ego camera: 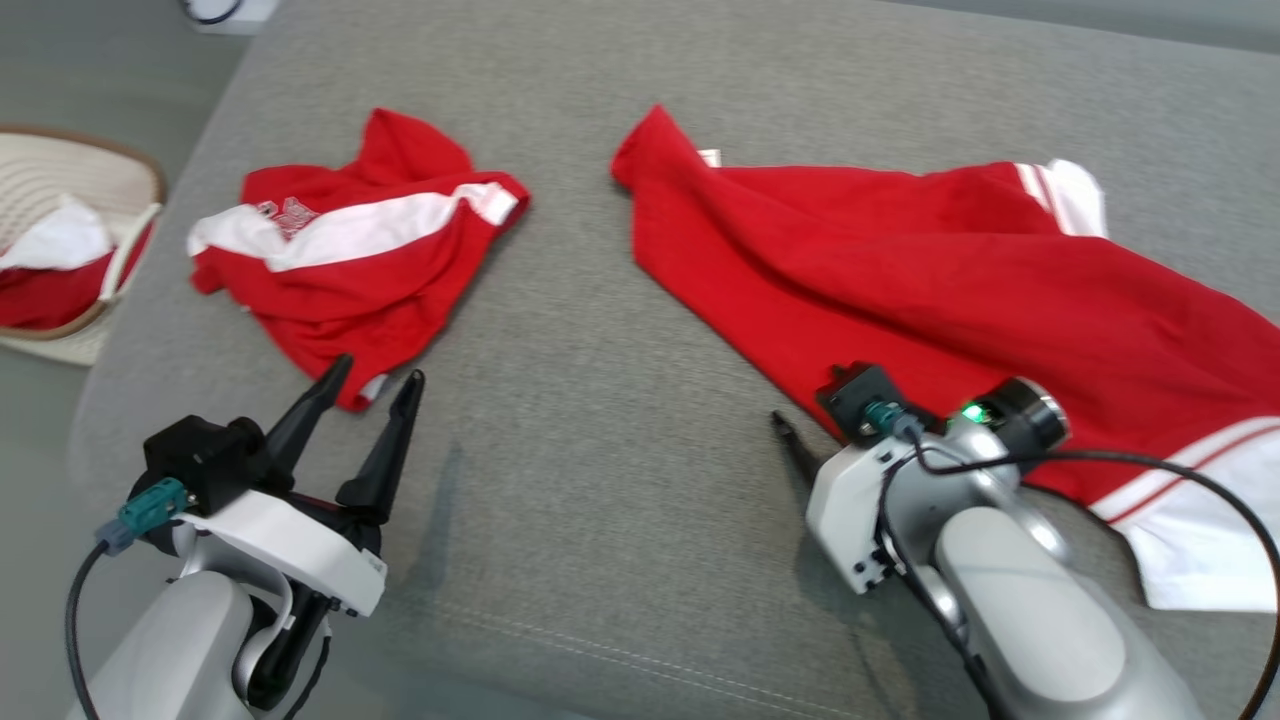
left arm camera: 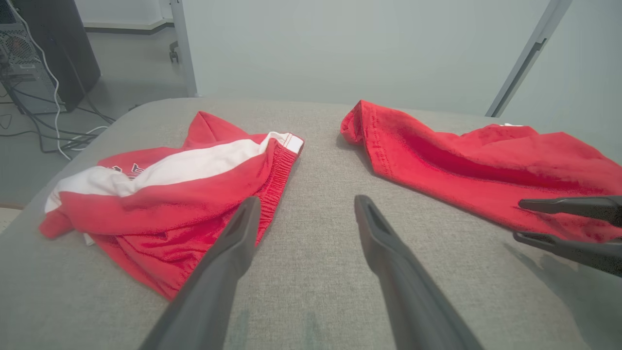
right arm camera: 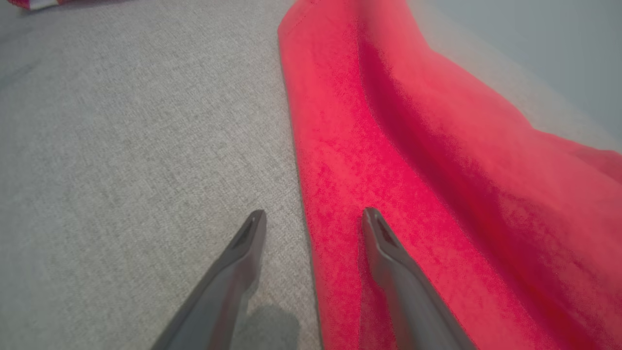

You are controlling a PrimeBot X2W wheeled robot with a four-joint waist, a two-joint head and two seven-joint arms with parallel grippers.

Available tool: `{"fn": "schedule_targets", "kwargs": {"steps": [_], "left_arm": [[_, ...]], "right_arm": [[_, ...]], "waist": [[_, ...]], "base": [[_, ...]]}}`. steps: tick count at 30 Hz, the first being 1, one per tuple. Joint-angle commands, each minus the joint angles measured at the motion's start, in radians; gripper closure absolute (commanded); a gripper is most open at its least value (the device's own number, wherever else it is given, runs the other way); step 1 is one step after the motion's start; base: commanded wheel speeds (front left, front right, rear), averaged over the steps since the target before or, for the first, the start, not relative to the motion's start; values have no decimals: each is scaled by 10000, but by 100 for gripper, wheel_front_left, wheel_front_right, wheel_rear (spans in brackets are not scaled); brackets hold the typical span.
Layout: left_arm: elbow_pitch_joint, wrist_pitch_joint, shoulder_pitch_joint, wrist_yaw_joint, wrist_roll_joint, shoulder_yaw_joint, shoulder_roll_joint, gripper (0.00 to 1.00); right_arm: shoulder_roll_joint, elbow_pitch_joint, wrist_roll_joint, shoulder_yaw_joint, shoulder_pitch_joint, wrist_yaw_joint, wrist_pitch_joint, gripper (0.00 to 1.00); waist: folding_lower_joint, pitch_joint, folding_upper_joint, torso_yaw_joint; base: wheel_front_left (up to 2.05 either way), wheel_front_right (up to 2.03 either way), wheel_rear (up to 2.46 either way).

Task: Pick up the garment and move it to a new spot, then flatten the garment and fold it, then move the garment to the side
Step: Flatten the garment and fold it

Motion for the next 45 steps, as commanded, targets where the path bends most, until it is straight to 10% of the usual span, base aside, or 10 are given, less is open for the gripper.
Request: {"fn": "schedule_targets", "kwargs": {"steps": [1, 5, 7, 19, 31, 32, 33, 40, 45], "left_arm": [[-203, -89, -240, -39, -75, 331, 323, 0], [-265, -89, -233, -39, -132, 170, 273, 0], [-322, -89, -205, -40, -174, 168, 248, 0], [-581, -89, 30, -40, 3, 0, 230, 0], [-735, -89, 110, -40, 30, -964, 213, 0], [-716, -89, 100, -40, 25, -1075, 228, 0], [-709, -89, 97, -40, 1, -1193, 235, 0], [-600, -89, 160, -40, -128, -1383, 275, 0], [-782, -89, 235, -40, -41, -1374, 241, 0]], "right_arm": [[164, -164, -188, -56, -143, 29, 125, 0], [164, -94, -756, -682, 58, 29, 961, 0], [164, -165, -807, -771, 187, 29, 1440, 100], [164, -1408, -129, -2008, -145, 29, 412, 100], [164, -591, -2142, -6827, -1489, 29, -164, 100], [164, -449, -2390, -7259, -1515, 29, -104, 82], [164, -354, -2552, -7712, -1548, 29, -120, 3], [164, -38, -3702, -10137, -1554, 29, -987, 0], [164, 557, -3124, -9824, -1263, 29, -2207, 0]], "waist": [[-1, -58, 0, 504], [-1, -87, 0, 745], [-1, -77, 0, 792], [-1, -189, 0, 593], [-1, 49, 0, 1550], [-1, 75, 0, 1669], [-1, 94, 0, 1779], [-1, 94, 0, 1979], [-1, -48, 0, 1451]], "base": [[0, 0, 0], [0, 0, 0], [0, 0, 0], [0, 0, 0], [0, 0, 0], [0, 0, 0], [0, 0, 0], [0, 0, 0], [0, 0, 0]]}}
